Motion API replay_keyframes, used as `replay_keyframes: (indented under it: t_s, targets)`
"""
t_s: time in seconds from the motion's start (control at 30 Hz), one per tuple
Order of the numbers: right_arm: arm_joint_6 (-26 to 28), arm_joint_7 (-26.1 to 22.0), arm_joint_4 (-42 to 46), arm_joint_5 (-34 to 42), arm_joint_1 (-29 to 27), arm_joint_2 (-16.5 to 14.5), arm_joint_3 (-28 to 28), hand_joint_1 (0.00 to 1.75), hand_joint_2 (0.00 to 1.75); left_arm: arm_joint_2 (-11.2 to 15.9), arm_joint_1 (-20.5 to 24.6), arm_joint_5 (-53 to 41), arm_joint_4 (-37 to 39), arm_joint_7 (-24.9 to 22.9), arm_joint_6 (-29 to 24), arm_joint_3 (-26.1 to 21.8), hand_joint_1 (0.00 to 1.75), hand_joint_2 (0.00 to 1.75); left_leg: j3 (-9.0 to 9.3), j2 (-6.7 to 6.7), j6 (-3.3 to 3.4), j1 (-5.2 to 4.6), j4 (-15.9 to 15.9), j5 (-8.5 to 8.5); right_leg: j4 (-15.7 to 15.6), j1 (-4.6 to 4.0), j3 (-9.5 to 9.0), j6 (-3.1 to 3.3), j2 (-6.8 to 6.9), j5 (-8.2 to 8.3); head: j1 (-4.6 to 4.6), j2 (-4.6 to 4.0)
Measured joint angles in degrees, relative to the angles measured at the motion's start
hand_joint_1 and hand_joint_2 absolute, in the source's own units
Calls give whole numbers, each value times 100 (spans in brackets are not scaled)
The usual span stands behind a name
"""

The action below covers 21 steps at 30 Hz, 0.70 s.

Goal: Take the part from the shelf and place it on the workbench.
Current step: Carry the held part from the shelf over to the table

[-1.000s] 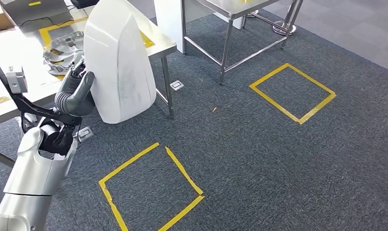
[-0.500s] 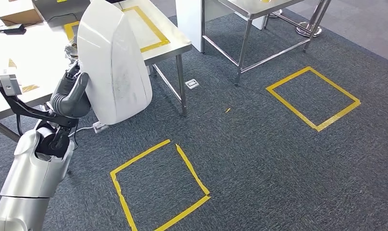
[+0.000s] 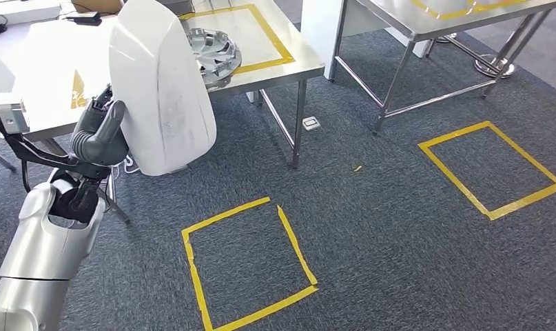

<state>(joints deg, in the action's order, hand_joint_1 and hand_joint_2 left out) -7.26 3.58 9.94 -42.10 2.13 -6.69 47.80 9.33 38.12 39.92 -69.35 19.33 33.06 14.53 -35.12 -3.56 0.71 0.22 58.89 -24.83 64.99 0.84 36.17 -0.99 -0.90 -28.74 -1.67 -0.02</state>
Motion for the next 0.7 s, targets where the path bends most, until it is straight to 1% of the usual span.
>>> replay_keyframes:
  t_s: [0.03,0.07,0.1,0.13,0.17,0.2,0.23,0.27,0.3,0.33,0.37,0.4,0.43,0.47,0.5,0.53,0.57,0.6,0.63,0.67,0.7]
  targets:
    - [0,0,0,1,6,-1,0,0,0,1,7,14,0,1,-3,0,175,175,-11,-52,-32,-3,11,4,-317,0,-150,16,-66,102,-1,0]
    - [0,0,0,1,12,-1,0,0,0,1,14,25,1,3,-5,1,175,175,-24,-95,-70,-5,12,14,-502,-2,-233,33,-113,139,-2,0]
    - [1,1,0,2,15,-2,1,0,0,2,20,30,1,3,-8,1,175,175,-36,-135,-112,-4,-1,29,-554,-14,-249,55,-129,123,-2,0]
    - [1,1,0,4,16,-2,1,0,0,3,24,33,2,3,-12,2,175,175,-44,-175,-152,0,-19,48,-567,-25,-256,89,-85,143,-2,0]
    - [2,1,0,6,19,-6,2,0,0,7,25,34,2,4,-16,3,175,175,-59,-174,-184,5,-27,56,-587,-18,-266,130,-38,164,-1,0]
    - [2,0,0,9,23,-10,3,0,0,11,31,35,2,4,-20,3,175,175,-89,-102,-210,2,15,22,-609,-13,-278,176,3,186,-12,0]
    - [2,-1,0,11,27,-14,4,0,0,15,43,35,2,4,-25,5,175,175,-159,7,-232,-1,153,-72,-632,-2,-288,218,48,206,-26,0]
    - [2,-1,0,13,27,-18,7,0,0,16,55,35,2,4,-28,8,175,175,-275,137,-247,-2,408,-226,-649,3,-287,248,93,219,-40,0]
    - [2,-1,0,13,22,-17,12,0,0,15,67,32,2,3,-32,14,175,175,-428,242,-263,-3,758,-417,-651,-1,-285,264,132,220,-54,0]
    - [2,-1,0,13,15,-17,22,0,0,11,71,28,4,1,-39,22,175,175,-595,284,-277,2,1141,-590,-649,-5,-281,269,177,218,-57,0]
    - [2,0,0,13,8,-17,35,0,0,8,70,22,8,-3,-45,32,175,175,-721,299,-287,4,1438,-692,-647,-9,-279,272,227,216,-56,0]
    - [2,0,0,13,6,-18,48,0,0,7,67,14,11,-9,-53,40,175,175,-763,308,-291,5,1558,-695,-643,-11,-278,274,279,213,-56,0]
    - [2,0,0,13,7,-20,63,0,0,7,66,8,12,-14,-59,45,175,175,-692,324,-286,5,1451,-594,-639,-14,-280,273,330,208,-57,0]
    - [2,0,0,13,11,-22,74,0,0,7,66,3,7,-17,-62,48,175,175,-515,369,-273,2,1136,-420,-632,-16,-286,266,379,200,-56,0]
    - [3,0,0,13,15,-25,83,0,0,7,70,-2,-5,-19,-64,48,175,175,-299,480,-252,-8,727,-262,-623,-22,-293,254,425,188,-57,0]
    - [4,0,0,13,18,-27,91,0,0,4,78,-9,-19,-20,-64,50,175,175,-107,589,-219,-32,366,-152,-607,-38,-294,232,467,172,-56,0]
    - [7,2,0,16,18,-29,95,0,0,1,86,-18,-37,-20,-65,52,175,175,13,670,-181,-51,127,-99,-596,-54,-293,209,510,161,-50,0]
    - [14,12,0,28,18,-30,102,0,0,-2,93,-31,-50,-21,-68,54,175,175,58,710,-144,-70,21,-99,-592,-70,-291,184,552,155,-44,0]
    - [22,28,0,55,19,-31,115,0,0,-2,96,-45,-59,-24,-72,56,175,175,57,669,-108,-83,7,-96,-594,-82,-291,156,598,154,-38,0]
    - [30,52,0,95,22,-31,135,0,0,2,94,-59,-66,-26,-78,56,175,175,50,616,-73,-74,-2,-79,-600,-83,-295,126,628,151,-33,0]
    - [38,77,0,140,24,-32,159,0,0,7,94,-71,-72,-28,-84,55,175,175,50,576,-49,-72,-11,-65,-594,-76,-293,92,588,137,-31,0]
